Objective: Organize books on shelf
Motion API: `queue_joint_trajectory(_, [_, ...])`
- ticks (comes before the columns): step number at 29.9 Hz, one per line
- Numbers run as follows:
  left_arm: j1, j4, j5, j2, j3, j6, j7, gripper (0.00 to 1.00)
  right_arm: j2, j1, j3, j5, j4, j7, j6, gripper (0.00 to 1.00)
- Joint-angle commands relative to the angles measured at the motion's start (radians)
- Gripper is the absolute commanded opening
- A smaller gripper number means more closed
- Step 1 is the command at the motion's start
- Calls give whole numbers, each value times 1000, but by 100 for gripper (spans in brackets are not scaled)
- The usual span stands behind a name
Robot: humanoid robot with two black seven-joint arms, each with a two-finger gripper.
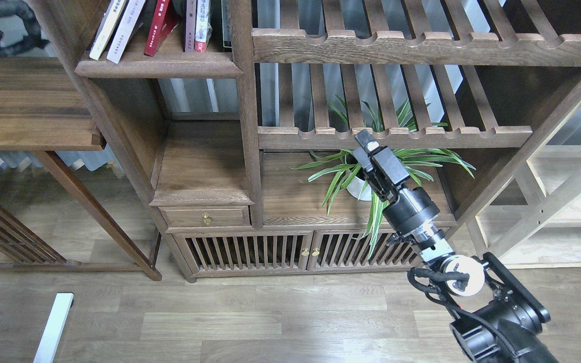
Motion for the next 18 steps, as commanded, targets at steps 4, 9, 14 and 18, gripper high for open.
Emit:
queue_joint_trajectory(4, [113, -68, -83, -123, -1, 0, 2, 99, 11, 86, 13, -9, 22, 0, 0, 85])
queue_joint_trajectory(9, [207, -136, -81, -230, 5, 0, 25, 99, 56, 168, 13, -31, 24, 0, 0, 85])
queue_joint_trajectory(14, [282, -200, -68, -307, 13, 0, 109, 99, 86, 195, 13, -66, 24, 0, 0, 85])
queue_joint_trajectory(18, [313, -209, -58, -356, 22, 0, 142, 99, 92, 195, 13, -81, 25, 0, 0, 85])
